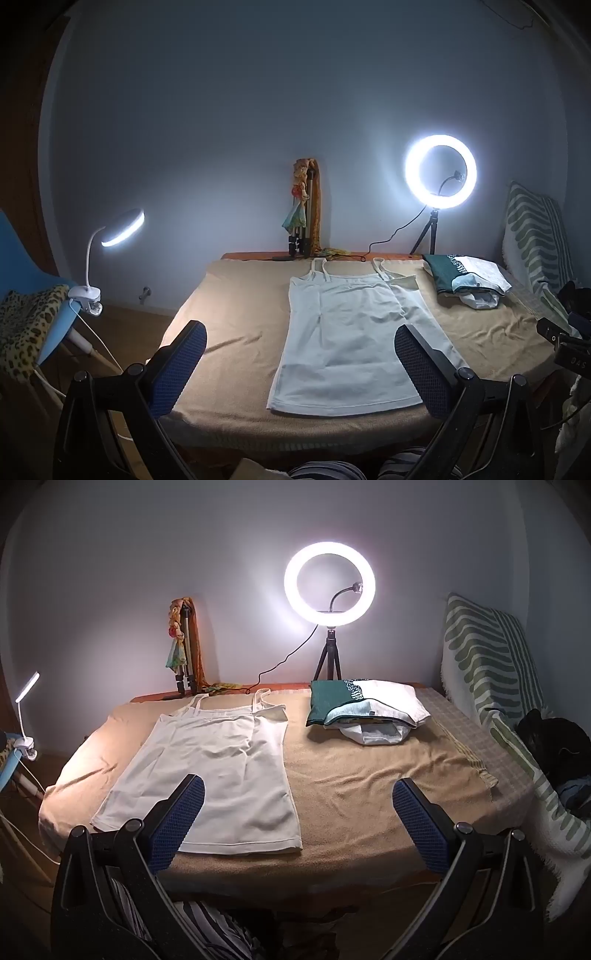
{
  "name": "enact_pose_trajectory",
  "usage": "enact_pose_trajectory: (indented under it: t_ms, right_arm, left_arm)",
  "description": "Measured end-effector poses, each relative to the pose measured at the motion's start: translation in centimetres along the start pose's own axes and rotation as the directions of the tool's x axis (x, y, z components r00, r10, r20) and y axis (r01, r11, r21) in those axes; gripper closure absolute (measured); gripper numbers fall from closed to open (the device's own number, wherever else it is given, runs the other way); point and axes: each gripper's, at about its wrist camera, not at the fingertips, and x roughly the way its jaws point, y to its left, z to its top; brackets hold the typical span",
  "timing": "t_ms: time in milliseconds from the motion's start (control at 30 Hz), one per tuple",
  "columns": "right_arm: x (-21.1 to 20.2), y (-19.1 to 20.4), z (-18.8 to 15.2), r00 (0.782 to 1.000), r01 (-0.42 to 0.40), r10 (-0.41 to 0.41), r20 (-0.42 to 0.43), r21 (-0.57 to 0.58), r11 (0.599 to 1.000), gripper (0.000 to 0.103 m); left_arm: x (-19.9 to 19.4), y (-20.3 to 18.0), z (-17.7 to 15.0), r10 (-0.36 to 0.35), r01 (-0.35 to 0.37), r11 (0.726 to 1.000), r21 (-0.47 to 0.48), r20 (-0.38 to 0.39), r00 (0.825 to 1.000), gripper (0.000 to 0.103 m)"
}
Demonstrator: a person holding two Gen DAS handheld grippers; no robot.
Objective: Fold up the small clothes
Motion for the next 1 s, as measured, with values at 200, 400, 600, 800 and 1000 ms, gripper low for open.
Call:
enact_pose_trajectory:
  t_ms: [200, 400, 600, 800, 1000]
  right_arm:
    - [-0.05, -0.02, 0.04, 1.000, -0.004, 0.004, 0.003, 0.002, 1.000, 0.000]
    - [-0.13, 0.00, 0.00, 1.000, 0.001, -0.001, 0.005, 0.000, 1.000, 0.000]
    - [-0.38, -0.09, 0.31, 1.000, 0.006, -0.006, 0.011, -0.005, 1.000, 0.000]
    - [-0.75, 0.02, 0.41, 1.000, 0.011, -0.011, 0.016, -0.008, 1.000, 0.000]
    - [-0.76, 0.00, 0.48, 0.999, 0.021, -0.021, 0.025, -0.006, 1.000, 0.000]
  left_arm:
    - [0.02, 0.18, 0.38, -0.006, 0.006, 1.000, -0.003, 0.014, 1.000, 0.000]
    - [-0.14, 0.36, 0.08, 0.012, -0.012, 1.000, -0.006, 0.021, 1.000, 0.000]
    - [-0.02, 0.48, 0.11, 0.005, -0.005, 1.000, -0.012, 0.014, 1.000, 0.000]
    - [0.06, 0.23, 0.01, 0.007, -0.007, 1.000, -0.012, 0.014, 1.000, 0.000]
    - [0.36, 0.21, -0.13, 0.005, -0.005, 1.000, -0.018, 0.005, 1.000, 0.000]
